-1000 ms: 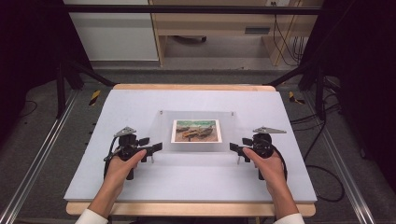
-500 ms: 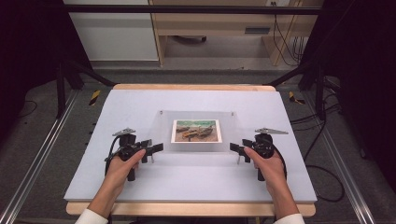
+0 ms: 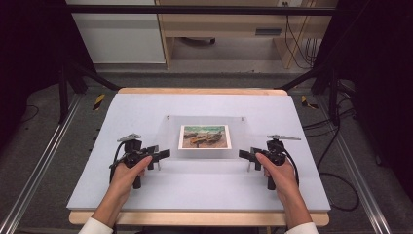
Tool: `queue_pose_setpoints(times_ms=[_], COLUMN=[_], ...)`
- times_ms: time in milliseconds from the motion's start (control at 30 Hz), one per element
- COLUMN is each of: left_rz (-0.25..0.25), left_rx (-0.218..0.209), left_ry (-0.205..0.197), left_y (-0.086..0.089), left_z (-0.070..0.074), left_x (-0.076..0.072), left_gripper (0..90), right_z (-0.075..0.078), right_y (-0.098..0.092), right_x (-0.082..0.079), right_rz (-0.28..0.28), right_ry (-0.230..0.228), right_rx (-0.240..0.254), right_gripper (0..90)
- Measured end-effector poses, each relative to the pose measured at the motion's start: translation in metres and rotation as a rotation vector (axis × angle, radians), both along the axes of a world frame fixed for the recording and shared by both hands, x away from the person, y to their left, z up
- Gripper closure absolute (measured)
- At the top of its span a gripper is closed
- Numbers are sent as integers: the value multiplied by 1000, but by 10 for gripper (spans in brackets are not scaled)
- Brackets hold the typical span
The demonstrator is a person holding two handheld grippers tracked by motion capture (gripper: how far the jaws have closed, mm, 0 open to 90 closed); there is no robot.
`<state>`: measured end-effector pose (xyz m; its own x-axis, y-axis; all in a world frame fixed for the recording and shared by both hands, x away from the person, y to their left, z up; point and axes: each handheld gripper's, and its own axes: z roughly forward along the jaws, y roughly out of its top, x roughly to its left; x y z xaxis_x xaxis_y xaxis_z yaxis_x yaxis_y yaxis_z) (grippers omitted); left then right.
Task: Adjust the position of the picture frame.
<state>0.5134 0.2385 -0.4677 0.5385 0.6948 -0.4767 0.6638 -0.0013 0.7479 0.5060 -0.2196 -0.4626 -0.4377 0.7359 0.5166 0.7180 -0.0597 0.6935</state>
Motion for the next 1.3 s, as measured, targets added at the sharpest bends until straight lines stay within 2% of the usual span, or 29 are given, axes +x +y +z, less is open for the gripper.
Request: queue_pose_setpoints(times_ms=[200,333,500,567,700,833,900,1000,1233,1300], left_rz=[6,6,21,27,24,36,37,46,51,62], left_rx=[16,22,63,81,90,91,95,93,122,119], left_ry=[14,9,-44,-80,-92,-105,-113,-122,-139,-139], left_y=[-1,-2,-10,-14,-15,-15,-13,-13,-12,-12], left_z=[3,4,8,11,10,11,12,12,16,17], left_x=[1,2,12,19,21,16,14,8,-5,-7], left_gripper=[243,244,266,281,282,300,332,348,412,420], right_z=[1,2,4,7,7,8,10,11,16,16], right_y=[0,1,1,2,3,3,5,6,11,11], right_x=[0,1,6,11,12,9,4,1,-12,-13], right_rz=[-8,-13,-36,-49,-62,-63,-59,-60,-46,-42], right_ry=[-5,-8,-56,-101,-118,-124,-146,-157,-199,-205], right_rx=[-14,-20,-55,-93,-103,-114,-143,-153,-235,-244], right_gripper=[289,290,291,293,293,293,293,293,298,303])
